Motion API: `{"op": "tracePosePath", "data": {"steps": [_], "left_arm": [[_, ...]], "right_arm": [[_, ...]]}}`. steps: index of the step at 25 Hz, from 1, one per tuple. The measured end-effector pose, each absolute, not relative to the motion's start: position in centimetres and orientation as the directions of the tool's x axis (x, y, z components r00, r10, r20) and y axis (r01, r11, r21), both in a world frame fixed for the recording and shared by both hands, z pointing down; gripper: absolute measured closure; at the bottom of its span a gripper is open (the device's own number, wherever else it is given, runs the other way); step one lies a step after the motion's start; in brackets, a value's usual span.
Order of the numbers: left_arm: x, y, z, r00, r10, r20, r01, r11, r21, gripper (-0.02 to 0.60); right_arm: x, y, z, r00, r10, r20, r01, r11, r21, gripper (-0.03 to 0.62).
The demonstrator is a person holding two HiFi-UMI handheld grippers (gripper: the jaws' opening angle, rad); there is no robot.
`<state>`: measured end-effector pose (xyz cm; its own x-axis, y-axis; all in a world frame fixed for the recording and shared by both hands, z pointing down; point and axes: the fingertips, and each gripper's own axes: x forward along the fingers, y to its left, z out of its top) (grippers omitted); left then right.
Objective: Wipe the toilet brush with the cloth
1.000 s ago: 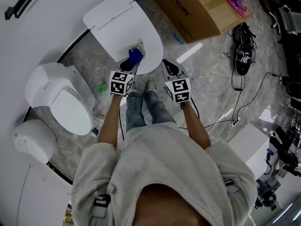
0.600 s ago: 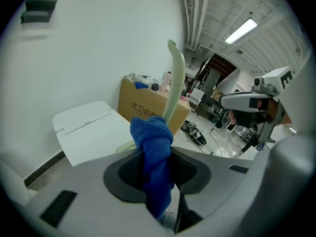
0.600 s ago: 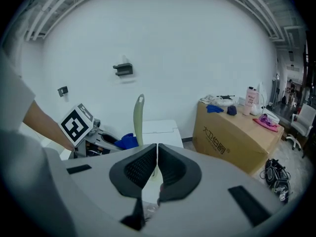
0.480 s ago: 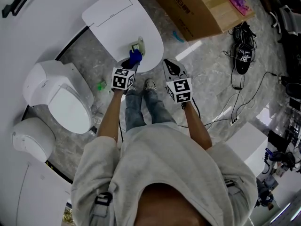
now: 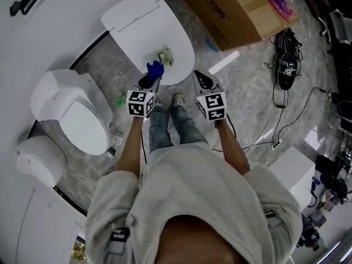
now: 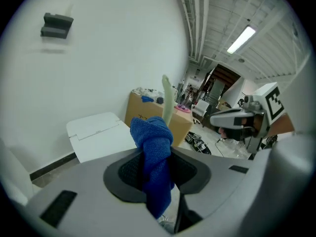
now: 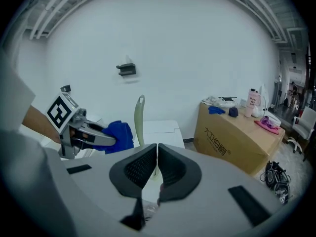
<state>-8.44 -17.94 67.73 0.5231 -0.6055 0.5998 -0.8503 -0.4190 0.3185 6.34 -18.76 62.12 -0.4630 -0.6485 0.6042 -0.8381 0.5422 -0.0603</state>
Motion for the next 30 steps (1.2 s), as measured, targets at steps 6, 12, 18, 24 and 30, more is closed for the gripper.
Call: {"op": "tracePosePath", "data": {"steps": [6,12,18,24,30], "left_arm": [[-8.2,-18.4,60.7,0.515,-0.71,0.481,-0.856,-0.447,0.258,0.454],[-6.1,-19.6,56.6,0.544,-0.743,0.389,-0.839,-0.487,0.242,0.454],[-3.9,-19.0,55.8,0.598,-0.711,0.371,-0.801,-0.545,0.247,0.454],[-4.1,-20.0,57.4,0.591,-0.704,0.394,-0.806,-0.517,0.287,0.454],[-4.4,-20.6,59.9,0.599,-0.675,0.432,-0.801,-0.506,0.321,0.454]], "right_arm": [[6.2,-18.7,61.8,-0.466,-0.65,0.6,-0.834,0.549,-0.054,0.562],[6.2,-18.6,61.7,-0.467,-0.651,0.599,-0.834,0.55,-0.052,0.562],[6.6,-18.5,61.9,-0.461,-0.652,0.602,-0.838,0.543,-0.052,0.562],[6.7,-18.6,62.0,-0.461,-0.65,0.604,-0.839,0.54,-0.059,0.562],[6.7,-18.6,62.4,-0.46,-0.645,0.611,-0.84,0.54,-0.062,0.562]]}}
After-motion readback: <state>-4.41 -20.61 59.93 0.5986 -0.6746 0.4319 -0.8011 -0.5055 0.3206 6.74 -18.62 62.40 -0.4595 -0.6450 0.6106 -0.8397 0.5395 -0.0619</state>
